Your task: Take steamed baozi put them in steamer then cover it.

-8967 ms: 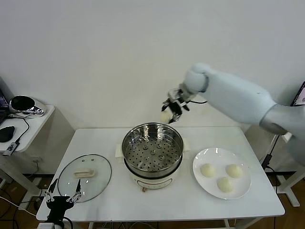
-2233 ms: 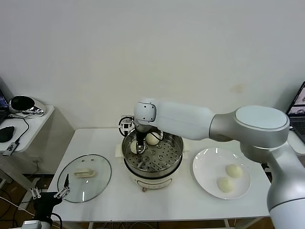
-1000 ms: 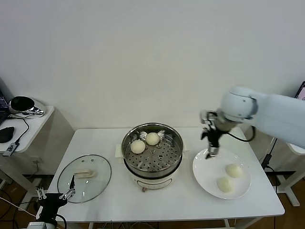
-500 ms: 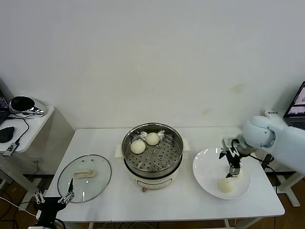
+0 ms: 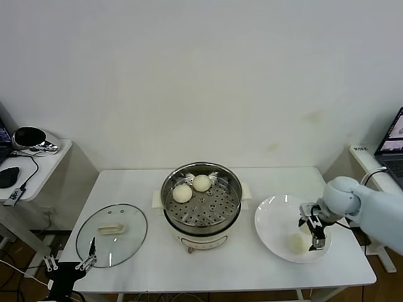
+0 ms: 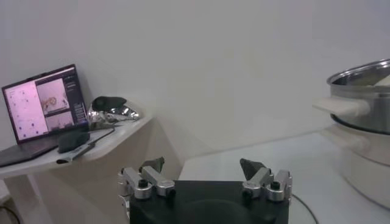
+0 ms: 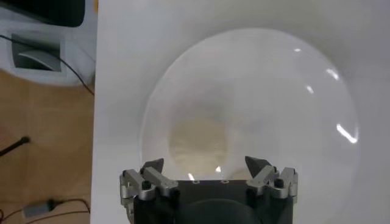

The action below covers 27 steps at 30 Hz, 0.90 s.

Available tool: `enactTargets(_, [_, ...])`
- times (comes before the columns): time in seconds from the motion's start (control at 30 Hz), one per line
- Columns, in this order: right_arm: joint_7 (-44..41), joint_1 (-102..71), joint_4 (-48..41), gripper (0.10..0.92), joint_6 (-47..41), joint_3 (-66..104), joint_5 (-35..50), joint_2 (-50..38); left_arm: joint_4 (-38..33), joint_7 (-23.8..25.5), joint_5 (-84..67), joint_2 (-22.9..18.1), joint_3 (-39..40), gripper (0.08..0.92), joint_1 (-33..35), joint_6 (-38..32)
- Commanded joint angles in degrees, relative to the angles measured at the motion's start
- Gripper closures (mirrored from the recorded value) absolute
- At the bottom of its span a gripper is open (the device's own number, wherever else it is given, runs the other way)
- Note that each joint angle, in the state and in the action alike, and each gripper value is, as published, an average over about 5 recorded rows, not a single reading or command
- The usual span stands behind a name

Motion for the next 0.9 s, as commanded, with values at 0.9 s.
enactTargets(0.9, [-1.44,2.12,-1.01,0.422,0.87,2.99,0.65,0.87,0.19,-0.02,-0.23,0.31,-0.14,0.177,-0.30,-0.11])
